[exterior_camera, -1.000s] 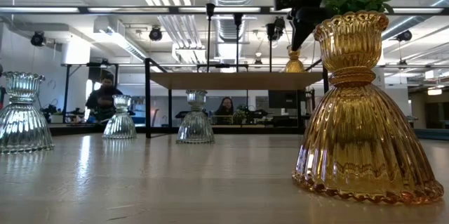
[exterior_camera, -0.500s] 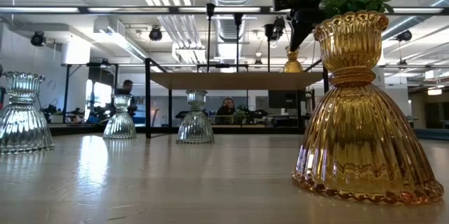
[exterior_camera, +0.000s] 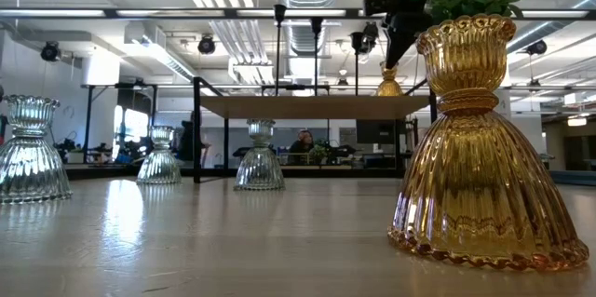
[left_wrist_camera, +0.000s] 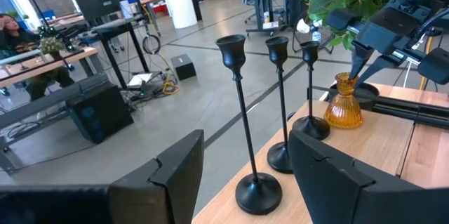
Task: Pick & Place candle stick holders
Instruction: Put the top right yellow candle holder on the shelf
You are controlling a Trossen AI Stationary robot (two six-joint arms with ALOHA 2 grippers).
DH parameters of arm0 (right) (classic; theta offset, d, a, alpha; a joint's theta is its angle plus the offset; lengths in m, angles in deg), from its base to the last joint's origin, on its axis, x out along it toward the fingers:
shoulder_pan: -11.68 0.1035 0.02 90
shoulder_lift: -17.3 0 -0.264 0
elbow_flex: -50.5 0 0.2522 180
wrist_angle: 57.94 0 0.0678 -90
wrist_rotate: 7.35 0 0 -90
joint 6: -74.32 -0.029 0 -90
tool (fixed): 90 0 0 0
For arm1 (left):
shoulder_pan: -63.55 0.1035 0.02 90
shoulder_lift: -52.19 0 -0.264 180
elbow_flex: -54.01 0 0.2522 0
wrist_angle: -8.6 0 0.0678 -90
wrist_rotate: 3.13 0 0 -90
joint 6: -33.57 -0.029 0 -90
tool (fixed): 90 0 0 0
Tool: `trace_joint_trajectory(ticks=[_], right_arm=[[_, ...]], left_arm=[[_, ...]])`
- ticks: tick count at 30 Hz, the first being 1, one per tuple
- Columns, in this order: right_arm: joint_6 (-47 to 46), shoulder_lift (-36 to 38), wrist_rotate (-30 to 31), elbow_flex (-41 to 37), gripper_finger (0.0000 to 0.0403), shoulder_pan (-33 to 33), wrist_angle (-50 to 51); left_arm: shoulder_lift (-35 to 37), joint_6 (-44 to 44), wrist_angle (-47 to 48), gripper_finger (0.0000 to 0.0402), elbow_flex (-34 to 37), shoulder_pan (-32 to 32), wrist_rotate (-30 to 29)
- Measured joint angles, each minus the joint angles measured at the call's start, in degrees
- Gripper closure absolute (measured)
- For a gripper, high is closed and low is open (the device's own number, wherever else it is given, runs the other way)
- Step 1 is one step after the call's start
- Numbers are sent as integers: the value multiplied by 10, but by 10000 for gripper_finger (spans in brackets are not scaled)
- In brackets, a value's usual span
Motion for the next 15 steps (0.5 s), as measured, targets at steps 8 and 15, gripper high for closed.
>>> trace_joint_trajectory(ticks=[8, 15], right_arm=[[1, 0, 0, 0, 390, 0, 7], [-10, 1, -2, 0, 378, 0, 14]], left_arm=[[0, 3, 0, 188, 0, 0, 0], [0, 3, 0, 188, 0, 0, 0]])
